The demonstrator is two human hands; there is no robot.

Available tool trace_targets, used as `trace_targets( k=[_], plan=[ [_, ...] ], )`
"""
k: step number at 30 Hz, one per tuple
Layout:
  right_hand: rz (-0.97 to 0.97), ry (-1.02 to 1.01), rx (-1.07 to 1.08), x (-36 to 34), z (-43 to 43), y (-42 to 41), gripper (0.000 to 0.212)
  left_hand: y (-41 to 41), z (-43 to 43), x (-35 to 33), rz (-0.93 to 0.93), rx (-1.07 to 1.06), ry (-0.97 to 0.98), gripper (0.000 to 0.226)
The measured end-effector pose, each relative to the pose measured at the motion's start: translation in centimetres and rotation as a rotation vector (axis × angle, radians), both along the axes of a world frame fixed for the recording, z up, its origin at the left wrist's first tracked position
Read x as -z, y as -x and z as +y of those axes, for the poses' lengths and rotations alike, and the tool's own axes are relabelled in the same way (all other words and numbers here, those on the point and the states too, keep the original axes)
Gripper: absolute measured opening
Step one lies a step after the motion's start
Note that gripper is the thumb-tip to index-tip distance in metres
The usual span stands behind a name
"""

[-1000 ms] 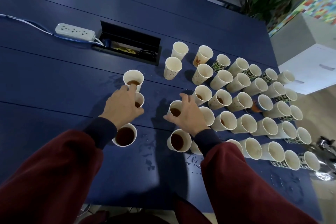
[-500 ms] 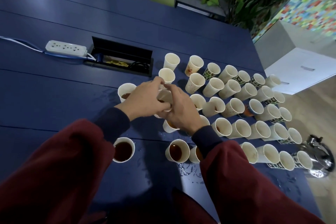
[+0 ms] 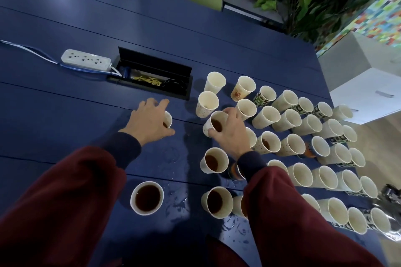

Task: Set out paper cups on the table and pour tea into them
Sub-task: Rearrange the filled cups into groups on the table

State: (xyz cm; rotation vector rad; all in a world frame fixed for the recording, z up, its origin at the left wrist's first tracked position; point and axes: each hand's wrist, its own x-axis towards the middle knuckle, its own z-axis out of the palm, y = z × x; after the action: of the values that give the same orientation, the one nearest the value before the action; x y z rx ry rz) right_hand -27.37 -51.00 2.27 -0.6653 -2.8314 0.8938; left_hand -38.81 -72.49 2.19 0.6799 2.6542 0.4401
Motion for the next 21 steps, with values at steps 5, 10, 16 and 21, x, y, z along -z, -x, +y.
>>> trace_targets(
  k=[5, 10, 16, 21],
  plan=[
    [-0.171, 0.014, 0.001, 1.6, 0.2, 0.8, 0.058, 0.2, 0.0, 1.4, -0.066, 0.004, 0.006, 0.088],
    [-0.249, 0.001, -0.019, 2.4, 0.1, 1.3, 0.069, 0.4, 0.0, 1.4, -0.036, -0.005, -0.001, 0.062],
    [-0.135, -0.141, 0.008, 1.5, 0.7, 4.2, 0.084, 1.0, 0.0, 1.3, -0.029, -0.031, -0.010, 0.044],
    [-0.161, -0.207, 0.015, 1.3, 0.9, 8.7, 0.086, 2.1, -0.6, 1.1, -0.022, -0.076, -0.017, 0.046]
  ],
)
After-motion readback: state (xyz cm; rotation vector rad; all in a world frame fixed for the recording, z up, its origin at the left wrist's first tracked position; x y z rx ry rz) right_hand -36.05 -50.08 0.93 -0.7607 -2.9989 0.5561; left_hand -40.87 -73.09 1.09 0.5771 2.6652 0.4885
